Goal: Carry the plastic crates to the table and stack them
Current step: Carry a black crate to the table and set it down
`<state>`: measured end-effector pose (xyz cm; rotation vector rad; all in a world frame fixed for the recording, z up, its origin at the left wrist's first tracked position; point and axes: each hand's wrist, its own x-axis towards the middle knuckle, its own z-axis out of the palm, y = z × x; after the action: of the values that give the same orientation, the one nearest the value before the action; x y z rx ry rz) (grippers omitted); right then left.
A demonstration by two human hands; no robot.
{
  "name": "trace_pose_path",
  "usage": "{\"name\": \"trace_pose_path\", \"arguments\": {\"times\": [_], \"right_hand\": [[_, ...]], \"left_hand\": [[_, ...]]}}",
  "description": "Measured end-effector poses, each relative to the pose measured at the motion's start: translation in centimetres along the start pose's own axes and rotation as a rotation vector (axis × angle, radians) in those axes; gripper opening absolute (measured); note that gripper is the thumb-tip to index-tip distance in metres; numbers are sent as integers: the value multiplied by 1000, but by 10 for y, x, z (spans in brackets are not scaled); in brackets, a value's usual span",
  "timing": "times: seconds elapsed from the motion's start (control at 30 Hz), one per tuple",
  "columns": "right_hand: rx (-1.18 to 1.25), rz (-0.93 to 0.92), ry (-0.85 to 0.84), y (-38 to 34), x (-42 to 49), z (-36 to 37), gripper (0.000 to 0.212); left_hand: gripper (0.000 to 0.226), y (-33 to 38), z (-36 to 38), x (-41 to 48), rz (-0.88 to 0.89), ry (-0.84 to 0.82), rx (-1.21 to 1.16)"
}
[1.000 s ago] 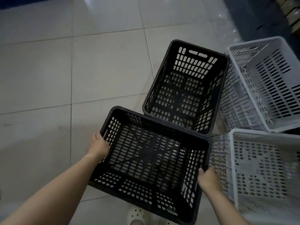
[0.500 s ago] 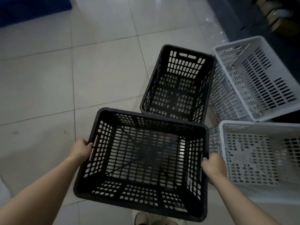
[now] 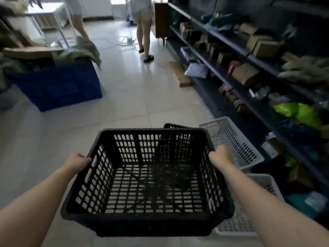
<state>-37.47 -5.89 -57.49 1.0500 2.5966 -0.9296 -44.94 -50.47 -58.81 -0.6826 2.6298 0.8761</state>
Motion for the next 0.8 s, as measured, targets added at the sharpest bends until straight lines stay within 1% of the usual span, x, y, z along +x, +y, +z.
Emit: {"name": "trace_pose_path", "arguments": {"times": [0.03,0.1,0.13,0.17,0.2,0.23,0.27,0.33,0.4,0.5,0.57,0.63,0.7,0.8], "right_hand": [[7,-39,19,-13,-11,-30,9],[48,-83,73,-35,-32,-90,27],[59,-106,102,-42,-43,-119,24],[50,-107,140,-48,-57,-148,12],[51,-106,194,-54,-70,-175,9],[66,-98,246,-58,-84,-201,22],[70,-99,284,-59,-98,-226,29],[81,-118,349,-59,-127,-278,27],[103,-113,419,-55,-161,-328,29],[110,-92,515,-31,-227,-393,37],[148,-49,590,-7,-271,-430,36],[174,9,665,24,-316,-457,29],[193,91,723,58,-362,-477,19],[230,201,820,115,-423,-494,19]], "left_hand": [[27,18,-22,-17,15,26,-11],[26,57,-63,-52,37,56,-54],[25,76,-82,-70,59,64,-84],[24,95,-100,-86,83,60,-118],[23,113,-117,-102,107,58,-148],[23,130,-134,-120,132,56,-166],[26,144,-148,-136,160,46,-183],[28,176,-175,-165,236,30,-175],[23,209,-198,-197,329,12,-198],[14,262,-223,-244,497,-15,-215],[18,295,-234,-276,597,-49,-233],[18,323,-237,-312,710,-62,-193],[24,346,-230,-352,802,-124,-194],[19,371,-205,-419,917,-238,-198]]}}
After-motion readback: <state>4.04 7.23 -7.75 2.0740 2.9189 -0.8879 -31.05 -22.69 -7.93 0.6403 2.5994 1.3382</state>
